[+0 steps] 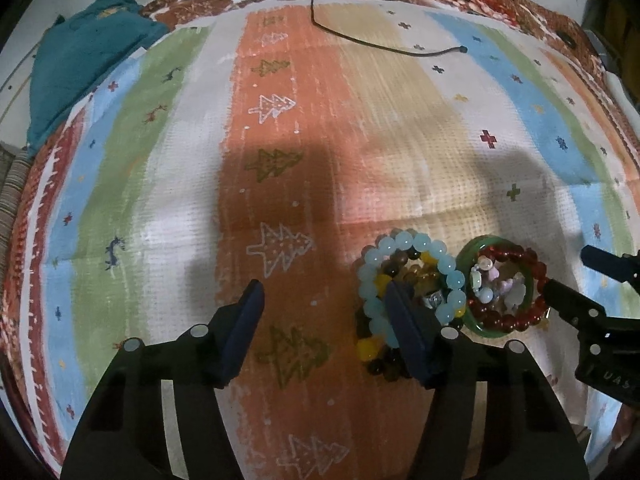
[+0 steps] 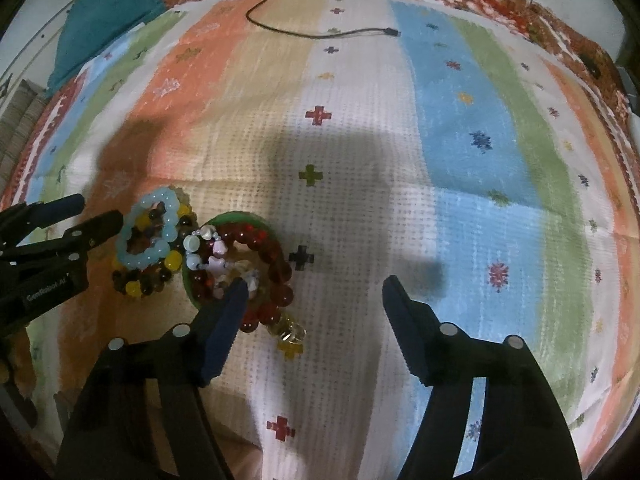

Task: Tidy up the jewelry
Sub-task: 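Grasp the light-blue bead bracelet with left tool while right tool grasps red bead bracelet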

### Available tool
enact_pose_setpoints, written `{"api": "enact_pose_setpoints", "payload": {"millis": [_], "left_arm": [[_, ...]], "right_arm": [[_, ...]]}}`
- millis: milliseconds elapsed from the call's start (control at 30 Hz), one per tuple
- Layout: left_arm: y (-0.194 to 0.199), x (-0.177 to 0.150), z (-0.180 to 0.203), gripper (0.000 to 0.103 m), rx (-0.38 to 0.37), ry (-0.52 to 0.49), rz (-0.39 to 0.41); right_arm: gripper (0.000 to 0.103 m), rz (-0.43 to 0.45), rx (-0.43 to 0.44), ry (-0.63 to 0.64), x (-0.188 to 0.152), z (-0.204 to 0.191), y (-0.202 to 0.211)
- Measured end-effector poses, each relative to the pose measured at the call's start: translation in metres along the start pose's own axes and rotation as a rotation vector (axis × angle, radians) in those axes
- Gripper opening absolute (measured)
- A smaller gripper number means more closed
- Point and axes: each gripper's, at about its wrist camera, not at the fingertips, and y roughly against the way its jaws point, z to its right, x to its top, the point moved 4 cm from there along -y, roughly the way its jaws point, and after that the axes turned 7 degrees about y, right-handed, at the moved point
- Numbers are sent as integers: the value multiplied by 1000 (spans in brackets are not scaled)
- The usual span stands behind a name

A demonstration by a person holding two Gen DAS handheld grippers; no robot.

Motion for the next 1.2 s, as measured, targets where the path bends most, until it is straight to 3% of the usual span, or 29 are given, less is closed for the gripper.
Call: {"api": "enact_pose_setpoints", "payload": {"millis": [133,233,300,333,400,533,867,1200], "left_arm": [[-9,1,5,58,5,-28,-14],[-15,0,8,52,8,-42,-28],[-16,1,8,41,8,-43,-28],[-16,1,8,37,0,-36,-32],[-18,1,7,20,-8,-24,-50],[-27,-3,8,12,1,-33,-69],[-23,-2,3,11,20,-24,-58],[13,4,9,11,-15,-11,-2]], "right_arm": [[59,-15,8,15,2,-3,-9],[49,-27,16,22,2,-5,-14],[34,-30,34,31,2,-8,-17],[32,-29,39,33,2,-8,-16],[23,-29,49,46,3,-12,-16],[17,-34,56,64,1,-18,-19],[14,-14,35,91,1,-23,-8],[14,66,61,119,9,-34,27]]}}
